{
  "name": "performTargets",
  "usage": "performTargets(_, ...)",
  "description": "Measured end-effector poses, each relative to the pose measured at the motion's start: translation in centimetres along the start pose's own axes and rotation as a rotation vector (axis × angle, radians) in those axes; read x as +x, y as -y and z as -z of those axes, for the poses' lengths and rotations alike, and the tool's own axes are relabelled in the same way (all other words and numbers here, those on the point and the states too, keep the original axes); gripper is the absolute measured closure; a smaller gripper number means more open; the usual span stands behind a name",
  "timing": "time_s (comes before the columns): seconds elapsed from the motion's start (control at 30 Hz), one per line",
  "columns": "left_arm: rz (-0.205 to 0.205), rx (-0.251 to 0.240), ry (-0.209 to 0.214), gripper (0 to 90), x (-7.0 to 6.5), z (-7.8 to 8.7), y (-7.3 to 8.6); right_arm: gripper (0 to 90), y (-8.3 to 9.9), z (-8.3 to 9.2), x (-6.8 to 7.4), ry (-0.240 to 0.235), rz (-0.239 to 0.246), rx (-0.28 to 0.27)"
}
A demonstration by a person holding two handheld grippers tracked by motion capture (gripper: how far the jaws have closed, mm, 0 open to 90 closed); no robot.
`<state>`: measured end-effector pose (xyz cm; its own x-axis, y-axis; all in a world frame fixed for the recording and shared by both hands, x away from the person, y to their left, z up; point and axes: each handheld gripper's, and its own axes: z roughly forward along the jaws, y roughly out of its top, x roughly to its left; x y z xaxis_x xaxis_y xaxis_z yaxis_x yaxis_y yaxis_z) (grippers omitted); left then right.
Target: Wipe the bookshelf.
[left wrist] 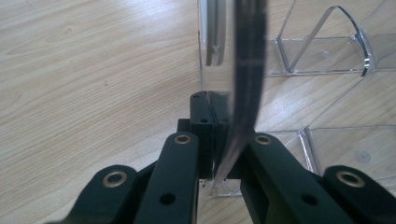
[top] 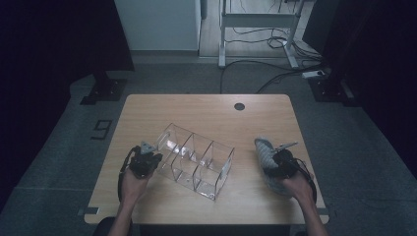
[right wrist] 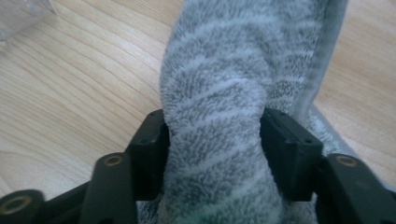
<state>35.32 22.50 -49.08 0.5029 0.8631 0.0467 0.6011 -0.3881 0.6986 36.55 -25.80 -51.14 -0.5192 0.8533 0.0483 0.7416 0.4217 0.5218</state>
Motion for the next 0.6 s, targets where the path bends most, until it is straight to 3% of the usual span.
performTargets(0.17,0.01,-0.014,0.008,77.1,0.2,0.3,0.0,34.6,-0.5,1.1,0.2,0.002,-0.012,-0.021)
performTargets(0.37,0.006,-0.043,0.01,63.4,0.3,0.9,0.0,34.5,-1.3,3.3,0.9,-0.004,0.01,-0.075)
performTargets(0.6,-0.016,-0.057,0.027,57.1,0.3,1.6,-0.2,34.7,-1.5,4.8,3.3,-0.07,0.058,-0.128)
